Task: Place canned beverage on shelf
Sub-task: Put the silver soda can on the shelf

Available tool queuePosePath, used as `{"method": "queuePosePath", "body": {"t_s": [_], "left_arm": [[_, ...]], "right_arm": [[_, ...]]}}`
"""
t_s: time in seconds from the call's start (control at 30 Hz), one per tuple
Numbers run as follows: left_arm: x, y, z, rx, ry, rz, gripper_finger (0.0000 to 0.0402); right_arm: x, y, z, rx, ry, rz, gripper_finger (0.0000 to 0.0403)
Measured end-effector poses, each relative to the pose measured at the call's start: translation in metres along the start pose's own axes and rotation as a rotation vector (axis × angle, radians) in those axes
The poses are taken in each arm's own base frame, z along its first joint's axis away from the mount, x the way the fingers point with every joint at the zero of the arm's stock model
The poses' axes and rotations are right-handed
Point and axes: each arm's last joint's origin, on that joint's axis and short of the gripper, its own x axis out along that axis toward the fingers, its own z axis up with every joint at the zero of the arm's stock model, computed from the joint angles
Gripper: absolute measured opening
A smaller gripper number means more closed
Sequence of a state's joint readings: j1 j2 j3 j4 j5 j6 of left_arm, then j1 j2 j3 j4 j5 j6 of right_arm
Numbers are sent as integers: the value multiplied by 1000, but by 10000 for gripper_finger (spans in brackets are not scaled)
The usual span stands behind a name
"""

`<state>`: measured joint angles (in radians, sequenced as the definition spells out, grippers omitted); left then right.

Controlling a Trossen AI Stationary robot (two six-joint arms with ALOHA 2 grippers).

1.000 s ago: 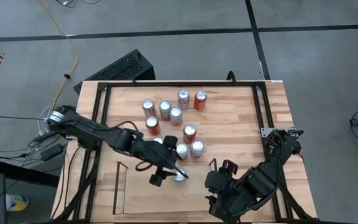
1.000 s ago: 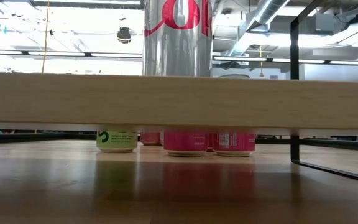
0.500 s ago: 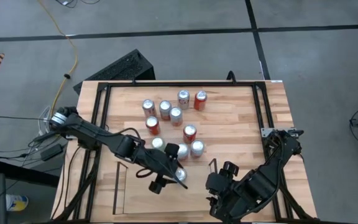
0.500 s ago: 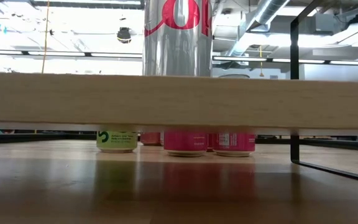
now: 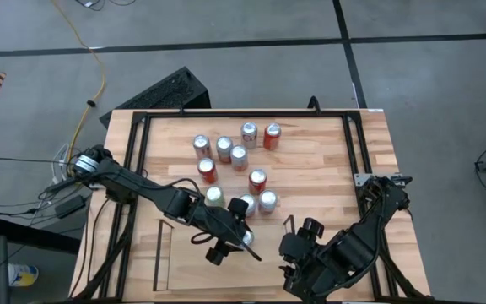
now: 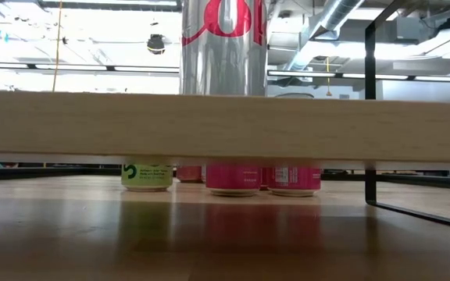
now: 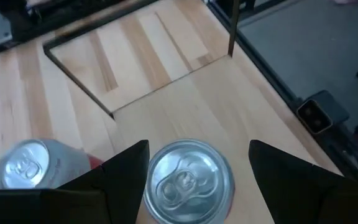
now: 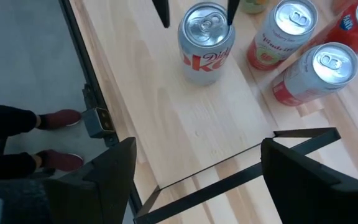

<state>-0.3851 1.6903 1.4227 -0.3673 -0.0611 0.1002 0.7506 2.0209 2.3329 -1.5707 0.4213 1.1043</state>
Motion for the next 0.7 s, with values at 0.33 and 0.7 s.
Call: {"method": "queuePosePath", "body": {"t_s": [0.33, 0.7], "left_arm": [[0, 2, -2, 6, 24, 7, 266], [0, 3, -3, 19, 32, 50, 337]], "right_arm": [[0, 0, 0, -6, -3, -2, 315], [0, 0, 0, -5, -6, -3, 315]]}}
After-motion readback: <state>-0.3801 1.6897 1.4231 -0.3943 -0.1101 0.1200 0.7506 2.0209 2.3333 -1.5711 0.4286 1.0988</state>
